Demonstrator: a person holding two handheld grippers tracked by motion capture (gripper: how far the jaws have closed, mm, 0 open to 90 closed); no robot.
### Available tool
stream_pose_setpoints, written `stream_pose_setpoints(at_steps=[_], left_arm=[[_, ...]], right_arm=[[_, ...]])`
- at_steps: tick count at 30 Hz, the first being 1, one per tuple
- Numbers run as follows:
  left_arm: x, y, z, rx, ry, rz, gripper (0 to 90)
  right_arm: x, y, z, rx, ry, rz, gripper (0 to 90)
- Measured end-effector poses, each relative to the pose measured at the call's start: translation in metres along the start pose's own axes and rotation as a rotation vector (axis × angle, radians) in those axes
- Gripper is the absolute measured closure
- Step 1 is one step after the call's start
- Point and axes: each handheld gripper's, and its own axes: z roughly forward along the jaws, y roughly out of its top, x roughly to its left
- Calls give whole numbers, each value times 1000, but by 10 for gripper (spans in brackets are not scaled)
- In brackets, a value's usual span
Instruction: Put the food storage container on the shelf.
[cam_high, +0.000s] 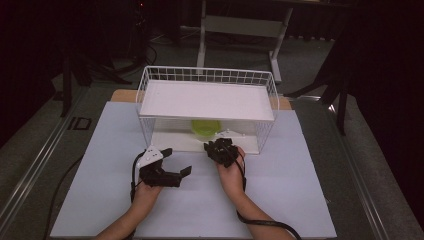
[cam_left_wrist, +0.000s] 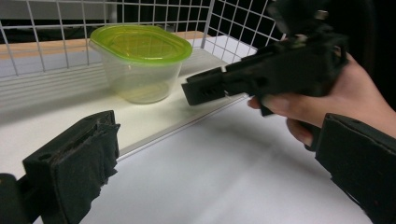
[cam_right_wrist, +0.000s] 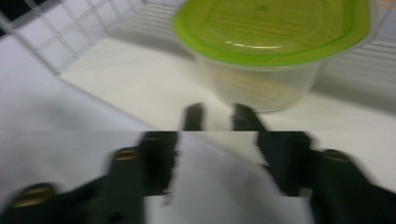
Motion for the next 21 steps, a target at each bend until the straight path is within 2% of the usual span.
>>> stream_pose_setpoints(at_steps=[1, 2, 3, 4, 6, 8, 10, 14, 17, 18, 21], left_arm=[[0, 0, 0, 10, 3, 14, 3], [-1, 1, 0, 15, 11, 23, 3], [-1, 1, 0, 13, 7, 24, 3], [-2, 2, -1, 8, 4, 25, 3], [-3, 4, -2, 10, -6, 32, 3], [-5, 5, -4, 3, -17, 39, 3], [-6, 6, -6, 3, -36, 34, 3], [-7, 6, -10, 9, -49, 36, 3], [-7, 4, -12, 23, -48, 41, 3], [-6, 3, -15, 29, -50, 29, 3], [-6, 2, -20, 19, -58, 24, 3]], right_arm=[[6, -5, -8, -7, 22, -50, 413], [7, -7, -13, -17, 20, -60, 332], [8, -9, -16, -22, 21, -60, 264], [8, -11, -20, -17, 41, -66, 231], [9, -14, -26, -32, 40, -94, 163], [9, -16, -34, -59, 61, -118, 149], [10, -18, -40, -70, 52, -150, 138], [5, -20, -53, -97, 90, -115, 139], [5, -21, -59, -107, 90, -136, 143], [4, -21, -62, -108, 95, -148, 143], [-2, -26, -78, -128, 109, -155, 143]])
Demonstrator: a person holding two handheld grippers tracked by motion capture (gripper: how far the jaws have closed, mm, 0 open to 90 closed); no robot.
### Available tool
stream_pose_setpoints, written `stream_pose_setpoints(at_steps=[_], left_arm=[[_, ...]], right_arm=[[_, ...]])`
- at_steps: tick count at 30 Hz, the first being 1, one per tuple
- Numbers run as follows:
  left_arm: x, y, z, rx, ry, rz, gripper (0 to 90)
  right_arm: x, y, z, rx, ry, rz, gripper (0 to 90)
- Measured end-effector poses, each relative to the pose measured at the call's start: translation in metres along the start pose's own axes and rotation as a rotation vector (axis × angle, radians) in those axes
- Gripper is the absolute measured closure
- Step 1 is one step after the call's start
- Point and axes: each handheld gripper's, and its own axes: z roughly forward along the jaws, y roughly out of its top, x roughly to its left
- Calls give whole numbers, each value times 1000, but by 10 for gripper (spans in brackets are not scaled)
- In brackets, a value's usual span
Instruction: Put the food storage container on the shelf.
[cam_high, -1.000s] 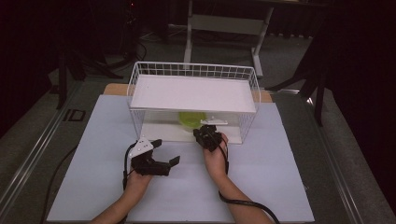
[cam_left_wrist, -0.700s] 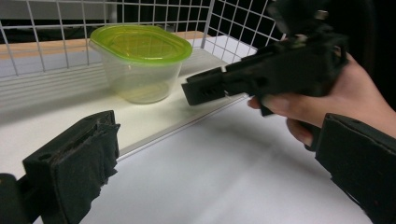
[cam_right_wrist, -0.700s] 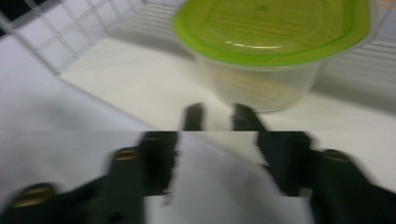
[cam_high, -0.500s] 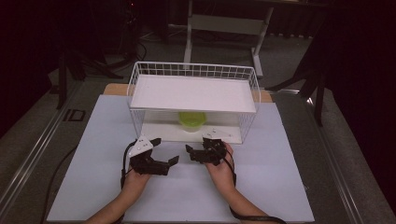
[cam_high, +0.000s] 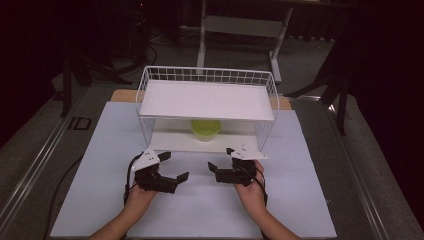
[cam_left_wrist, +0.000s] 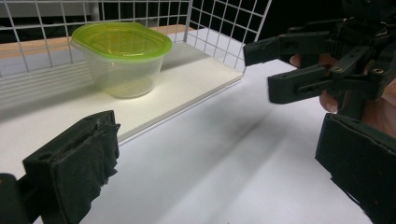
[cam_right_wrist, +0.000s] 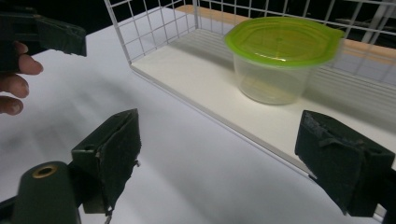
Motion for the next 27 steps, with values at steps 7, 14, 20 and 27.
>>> stream_pose_setpoints(at_steps=[7, 14, 20, 27], left_arm=[[-6, -2, -12, 9, -22, 7, 3], [-4, -7, -23, 21, -30, -7, 3], [-1, -15, -32, 29, -20, -21, 3], [0, -18, -42, 46, -10, -11, 3]], right_arm=[[-6, -3, -20, -12, -8, 3, 146], [-6, -6, -35, -23, 19, 1, 146], [-6, -10, -47, -6, 27, 7, 145], [-9, -17, -58, 29, 15, 6, 146]])
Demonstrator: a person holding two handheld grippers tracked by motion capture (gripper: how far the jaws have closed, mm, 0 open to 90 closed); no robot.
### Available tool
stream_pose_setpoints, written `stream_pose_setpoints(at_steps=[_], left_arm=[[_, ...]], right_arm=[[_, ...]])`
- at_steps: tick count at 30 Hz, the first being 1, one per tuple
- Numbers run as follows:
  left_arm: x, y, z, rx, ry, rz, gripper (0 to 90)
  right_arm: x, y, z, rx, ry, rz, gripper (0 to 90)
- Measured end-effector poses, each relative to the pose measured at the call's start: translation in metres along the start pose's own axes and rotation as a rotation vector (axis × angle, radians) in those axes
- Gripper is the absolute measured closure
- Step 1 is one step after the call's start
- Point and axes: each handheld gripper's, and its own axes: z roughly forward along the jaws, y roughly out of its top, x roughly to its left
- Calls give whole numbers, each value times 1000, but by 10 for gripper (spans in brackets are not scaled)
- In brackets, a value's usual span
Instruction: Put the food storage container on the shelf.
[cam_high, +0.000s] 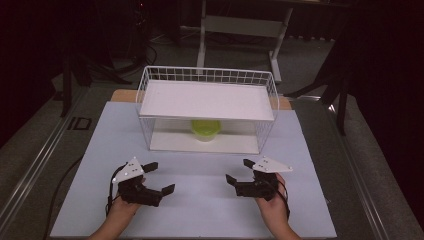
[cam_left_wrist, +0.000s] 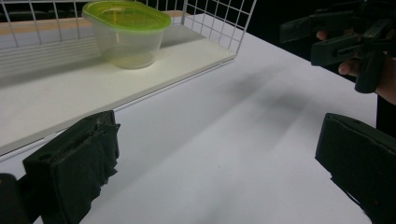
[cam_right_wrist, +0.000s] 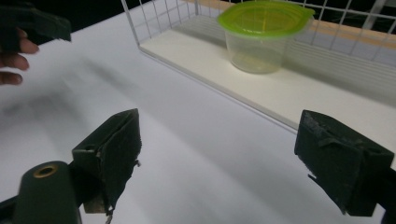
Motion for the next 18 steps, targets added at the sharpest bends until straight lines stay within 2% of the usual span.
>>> stream_pose_setpoints(at_steps=[6, 12, 18], left_arm=[[0, -2, -8, 2, -1, -11, 3], [0, -5, -13, -10, -3, -20, 3], [-1, -9, -12, -8, -8, -16, 3]], right_arm=[[-1, -3, -12, -3, -6, 5, 146], [-2, -9, -22, -19, 7, 32, 146], [-3, -16, -28, 4, -10, 17, 146]])
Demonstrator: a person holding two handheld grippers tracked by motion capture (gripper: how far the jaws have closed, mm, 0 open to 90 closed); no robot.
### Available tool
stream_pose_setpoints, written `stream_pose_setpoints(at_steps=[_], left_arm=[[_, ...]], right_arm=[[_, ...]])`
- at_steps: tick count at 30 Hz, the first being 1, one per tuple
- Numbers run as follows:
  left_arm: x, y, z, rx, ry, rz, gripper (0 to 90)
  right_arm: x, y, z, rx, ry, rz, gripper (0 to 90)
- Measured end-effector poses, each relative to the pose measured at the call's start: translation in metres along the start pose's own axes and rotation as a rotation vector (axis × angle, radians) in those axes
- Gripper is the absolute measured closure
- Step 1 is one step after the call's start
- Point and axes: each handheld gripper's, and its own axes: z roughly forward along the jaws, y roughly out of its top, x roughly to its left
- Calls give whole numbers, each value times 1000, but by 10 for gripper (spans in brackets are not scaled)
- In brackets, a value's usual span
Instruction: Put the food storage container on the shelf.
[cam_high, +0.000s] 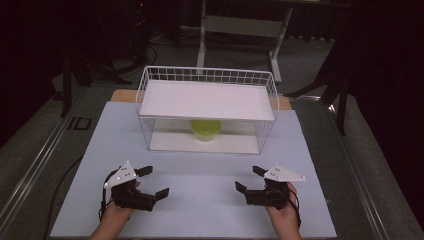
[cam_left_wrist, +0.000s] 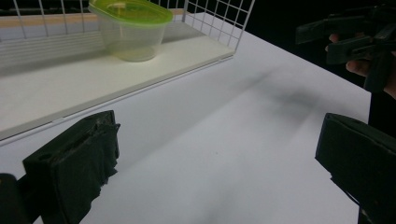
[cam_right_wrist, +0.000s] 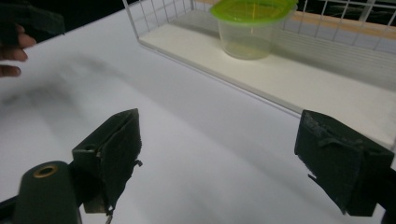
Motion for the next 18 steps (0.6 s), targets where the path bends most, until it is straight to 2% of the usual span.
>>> stream_pose_setpoints(at_steps=[4, 7, 9, 11, 18], left_arm=[[0, -2, 1, 7, -4, 11, 3], [1, -1, 2, -1, -6, 27, 3], [2, 1, 2, -16, -10, 25, 3], [2, 3, 2, -22, -8, 23, 3], [3, -2, 7, 15, -18, 17, 3]], right_arm=[[-2, -5, -2, 22, -16, -15, 145], [-4, -8, -2, 19, -21, -19, 145], [-4, -10, 0, 34, -32, -40, 145], [-5, -10, 2, 33, -28, -40, 145], [-11, -15, 8, 55, -31, -33, 144]])
